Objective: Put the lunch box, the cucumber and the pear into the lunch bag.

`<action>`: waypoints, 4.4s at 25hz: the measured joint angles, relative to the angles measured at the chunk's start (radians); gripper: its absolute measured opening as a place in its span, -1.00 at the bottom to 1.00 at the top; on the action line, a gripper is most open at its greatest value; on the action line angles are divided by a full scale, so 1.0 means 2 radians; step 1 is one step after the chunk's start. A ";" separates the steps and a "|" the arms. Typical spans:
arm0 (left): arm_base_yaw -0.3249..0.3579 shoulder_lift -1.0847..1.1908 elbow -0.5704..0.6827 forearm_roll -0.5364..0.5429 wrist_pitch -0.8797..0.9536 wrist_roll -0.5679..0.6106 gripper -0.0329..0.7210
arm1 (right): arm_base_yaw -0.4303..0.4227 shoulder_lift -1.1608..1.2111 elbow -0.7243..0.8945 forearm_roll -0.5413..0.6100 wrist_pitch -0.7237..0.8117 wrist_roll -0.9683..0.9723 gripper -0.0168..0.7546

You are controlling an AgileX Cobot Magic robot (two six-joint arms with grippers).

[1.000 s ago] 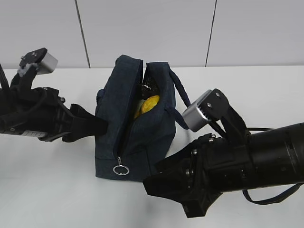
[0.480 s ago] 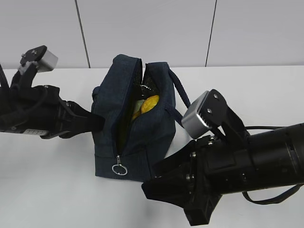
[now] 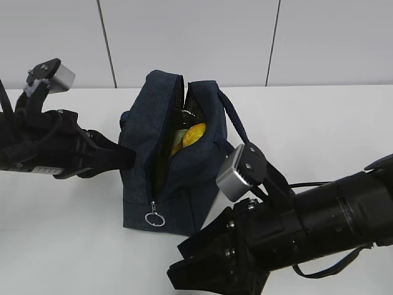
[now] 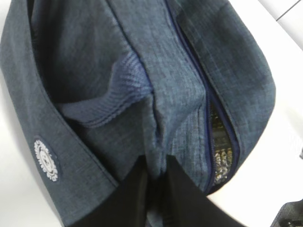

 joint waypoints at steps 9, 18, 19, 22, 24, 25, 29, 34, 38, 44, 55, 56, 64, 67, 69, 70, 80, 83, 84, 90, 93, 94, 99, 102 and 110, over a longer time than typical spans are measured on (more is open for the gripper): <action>0.000 0.000 0.000 -0.006 0.000 0.001 -0.89 | 0.000 0.017 -0.012 0.015 0.002 -0.041 -0.21; 0.000 0.000 0.000 -0.008 0.000 0.002 -0.89 | 0.000 0.018 -0.027 0.025 0.002 -0.050 -0.34; 0.000 0.000 0.000 -0.008 0.000 0.002 -0.89 | 0.000 0.018 -0.027 0.028 0.002 -0.048 -0.34; 0.000 0.000 0.000 -0.008 0.000 0.002 -0.89 | 0.000 0.018 -0.027 0.034 0.003 -0.036 -0.35; 0.000 0.000 0.000 -0.009 0.000 0.002 -0.89 | 0.000 0.019 -0.027 0.036 0.003 -0.032 -0.35; 0.000 0.000 0.000 -0.009 0.000 0.002 -0.89 | 0.000 0.019 -0.027 0.036 0.003 -0.031 -0.35; 0.000 0.000 0.000 -0.009 0.000 0.002 -0.89 | 0.000 0.027 -0.028 0.037 -0.001 -0.059 -0.35; 0.000 0.000 0.000 -0.010 0.001 0.002 -0.89 | 0.003 0.028 -0.028 0.037 -0.027 -0.103 -0.35; 0.000 0.000 0.000 -0.011 0.004 0.002 -0.90 | 0.012 0.028 -0.029 0.038 -0.063 -0.127 -0.35; 0.000 0.000 0.000 -0.012 0.004 0.002 -0.90 | 0.017 0.040 -0.052 0.038 -0.084 -0.134 -0.35; 0.000 0.000 0.000 -0.013 0.004 0.003 -0.90 | 0.017 0.074 -0.071 0.041 -0.091 -0.166 -0.35; 0.000 0.000 0.000 -0.013 0.004 0.003 -0.90 | 0.017 0.077 -0.071 0.041 -0.092 -0.167 -0.35; 0.000 0.000 0.000 -0.017 0.004 0.004 -0.90 | 0.017 0.104 -0.093 0.042 -0.101 -0.176 -0.35; 0.000 0.000 0.000 -0.019 0.004 0.004 -0.90 | 0.017 0.112 -0.104 0.042 -0.111 -0.176 -0.35; 0.000 0.000 0.000 -0.020 0.004 0.004 -0.90 | 0.017 0.114 -0.108 0.042 -0.124 -0.176 -0.35; 0.000 0.000 0.000 -0.021 0.005 0.004 -0.90 | 0.017 0.114 -0.109 0.042 -0.131 -0.176 -0.35; 0.000 0.000 0.000 -0.021 0.006 0.004 -0.90 | 0.017 0.115 -0.112 0.042 -0.141 -0.185 -0.35; 0.000 0.000 0.000 -0.021 0.006 0.004 -0.90 | 0.017 0.115 -0.112 0.042 -0.141 -0.186 -0.35; 0.000 0.000 0.000 -0.021 0.006 0.004 -0.90 | 0.017 0.115 -0.112 0.042 -0.141 -0.186 -0.35; 0.000 0.000 0.000 -0.022 0.007 0.005 -0.90 | 0.017 0.130 -0.122 0.042 -0.141 -0.187 -0.35; 0.000 0.000 0.000 -0.022 0.006 0.008 -0.90 | 0.017 0.138 -0.129 0.042 -0.140 -0.186 -0.35; 0.000 0.000 0.000 -0.022 0.006 0.009 -0.90 | 0.017 0.141 -0.130 0.042 -0.140 -0.186 -0.35; 0.000 0.000 0.000 -0.023 0.007 0.011 -0.90 | 0.017 0.149 -0.131 0.042 -0.140 -0.185 -0.35; 0.000 0.000 0.000 -0.025 0.008 0.011 -0.90 | 0.017 0.149 -0.134 0.042 -0.140 -0.184 -0.35; 0.000 0.000 0.000 -0.026 0.009 0.011 -0.90 | 0.017 0.150 -0.151 0.042 -0.138 -0.182 -0.35</action>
